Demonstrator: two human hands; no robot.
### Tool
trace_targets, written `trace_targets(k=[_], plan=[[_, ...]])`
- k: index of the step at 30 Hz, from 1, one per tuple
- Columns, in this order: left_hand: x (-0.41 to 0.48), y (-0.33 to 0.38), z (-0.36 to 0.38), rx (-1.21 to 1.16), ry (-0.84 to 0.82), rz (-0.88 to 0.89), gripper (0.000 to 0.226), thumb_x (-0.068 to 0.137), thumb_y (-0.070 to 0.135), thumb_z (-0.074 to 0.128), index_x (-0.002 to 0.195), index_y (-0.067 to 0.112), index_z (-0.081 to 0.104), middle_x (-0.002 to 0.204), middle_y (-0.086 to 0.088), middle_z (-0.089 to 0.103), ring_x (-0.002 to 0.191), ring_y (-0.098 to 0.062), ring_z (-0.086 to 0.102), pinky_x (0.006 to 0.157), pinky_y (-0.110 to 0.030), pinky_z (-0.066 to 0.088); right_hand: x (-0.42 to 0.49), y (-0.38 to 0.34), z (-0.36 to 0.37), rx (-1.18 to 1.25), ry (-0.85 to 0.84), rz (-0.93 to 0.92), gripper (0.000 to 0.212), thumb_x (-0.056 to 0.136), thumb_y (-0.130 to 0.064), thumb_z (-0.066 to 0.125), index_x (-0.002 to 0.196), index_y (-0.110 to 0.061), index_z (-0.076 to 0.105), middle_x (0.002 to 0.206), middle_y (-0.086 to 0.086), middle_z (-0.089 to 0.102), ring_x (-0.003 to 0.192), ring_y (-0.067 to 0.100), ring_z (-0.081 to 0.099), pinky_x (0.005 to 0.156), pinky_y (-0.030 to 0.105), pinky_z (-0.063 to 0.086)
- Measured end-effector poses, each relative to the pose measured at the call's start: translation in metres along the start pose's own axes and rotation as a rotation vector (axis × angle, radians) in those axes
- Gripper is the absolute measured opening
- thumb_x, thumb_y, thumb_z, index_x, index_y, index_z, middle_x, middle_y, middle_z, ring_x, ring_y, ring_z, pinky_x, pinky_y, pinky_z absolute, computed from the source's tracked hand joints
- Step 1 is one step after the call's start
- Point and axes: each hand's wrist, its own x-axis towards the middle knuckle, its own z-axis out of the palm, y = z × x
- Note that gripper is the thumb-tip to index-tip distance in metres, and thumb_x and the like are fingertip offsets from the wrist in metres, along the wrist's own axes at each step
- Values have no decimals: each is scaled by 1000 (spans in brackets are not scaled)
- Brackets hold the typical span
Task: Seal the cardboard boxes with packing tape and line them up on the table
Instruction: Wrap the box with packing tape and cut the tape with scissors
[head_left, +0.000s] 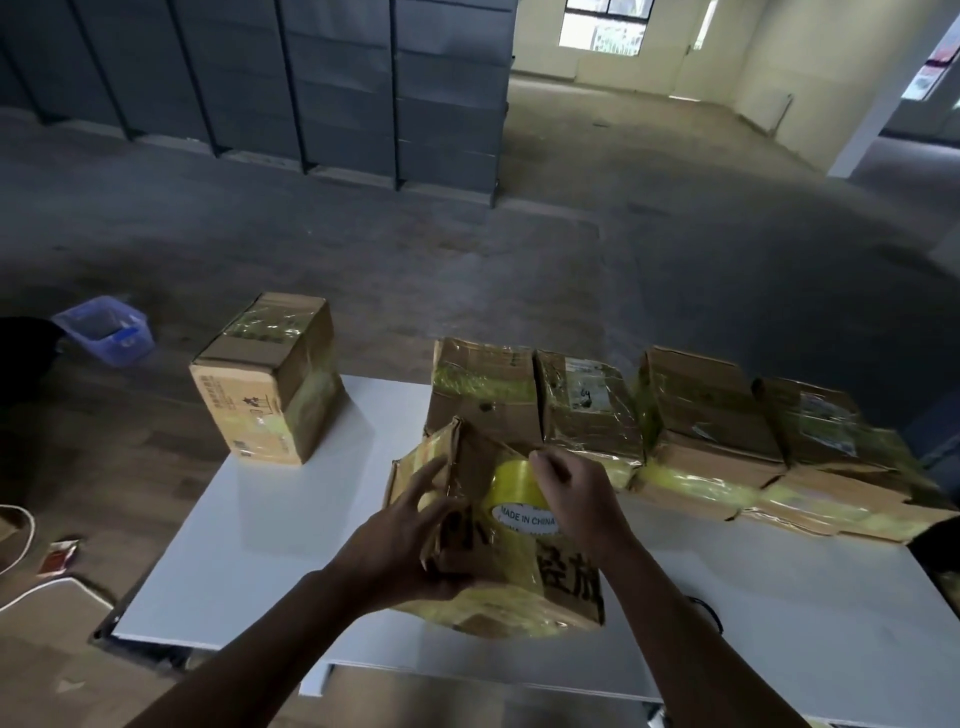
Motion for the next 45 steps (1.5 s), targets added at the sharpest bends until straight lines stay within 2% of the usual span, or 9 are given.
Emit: trace_targets(k=[5, 9, 13, 17, 23, 28, 33, 39, 45], plan=[[-24, -36, -1, -53, -1, 19, 75, 69, 71, 66, 128, 29, 46, 156, 25, 14, 119, -9, 55, 71, -15, 50, 5, -7, 30, -95, -115, 36, 40, 88, -59, 48, 64, -27, 53, 55, -11, 51, 54, 5, 47, 57, 27, 36], [-26, -53, -8, 188, -81, -13, 94, 66, 71, 62, 142, 23, 35, 147, 4, 42, 126, -22, 49, 90, -29, 47, 13, -17, 58, -176, -152, 36, 34, 96, -40, 51, 75, -14, 59, 64, -1, 56, 58, 11, 52, 54, 18, 33], [-27, -62, 2, 392, -355, -133, 110, 75, 66, 59, 154, 19, -1, 162, -1, 3, 148, -28, 8, 116, -50, 17, 15, -22, 80, -140, -264, 160, 36, 96, -44, 49, 91, -12, 64, 78, 2, 63, 73, 15, 62, 67, 34, 48], [-28, -62, 16, 432, -377, -223, 106, 81, 55, 62, 154, 17, -6, 162, -3, -3, 146, -33, 11, 116, -54, 15, 19, -28, 89, -229, -275, 232, 57, 93, -56, 43, 120, -9, 61, 103, 10, 69, 96, 25, 66, 85, 40, 53], [-25, -57, 15, 541, -371, -253, 102, 83, 55, 59, 154, 15, -3, 162, -4, 1, 145, -40, 10, 113, -61, 9, 24, -23, 63, -600, -230, 102, 43, 96, -45, 46, 65, -16, 50, 56, 0, 46, 51, 16, 42, 54, 29, 36], [-12, -39, 15, 601, -403, -193, 108, 80, 59, 63, 153, 6, 2, 160, -18, 2, 145, -44, -3, 113, -64, 2, 19, 4, 45, -551, -159, 103, 42, 94, -39, 51, 67, -6, 53, 53, 4, 47, 50, 18, 40, 50, 28, 28], [-2, -26, 37, 358, -364, -88, 128, 72, 60, 72, 151, 7, -14, 160, -15, -15, 147, -30, -16, 120, -49, -2, 20, 6, 54, -545, -139, 89, 42, 94, -37, 52, 68, -5, 52, 54, 6, 46, 54, 24, 44, 53, 29, 30], [-5, -32, 48, 337, -342, -89, 126, 74, 59, 70, 150, 8, -15, 159, -11, -17, 146, -26, -18, 120, -45, -9, 2, 22, 39, 16, -125, 266, 34, 97, -32, 53, 85, -3, 65, 72, 16, 62, 65, 16, 58, 56, 23, 41], [-2, -37, 53, 373, -336, -69, 127, 65, 59, 76, 152, 1, 4, 160, -20, 5, 146, -33, -3, 119, -52, 7, 7, 18, 26, -199, -136, 143, 46, 91, -40, 59, 52, -23, 42, 44, -10, 37, 44, 3, 32, 48, 23, 28]])
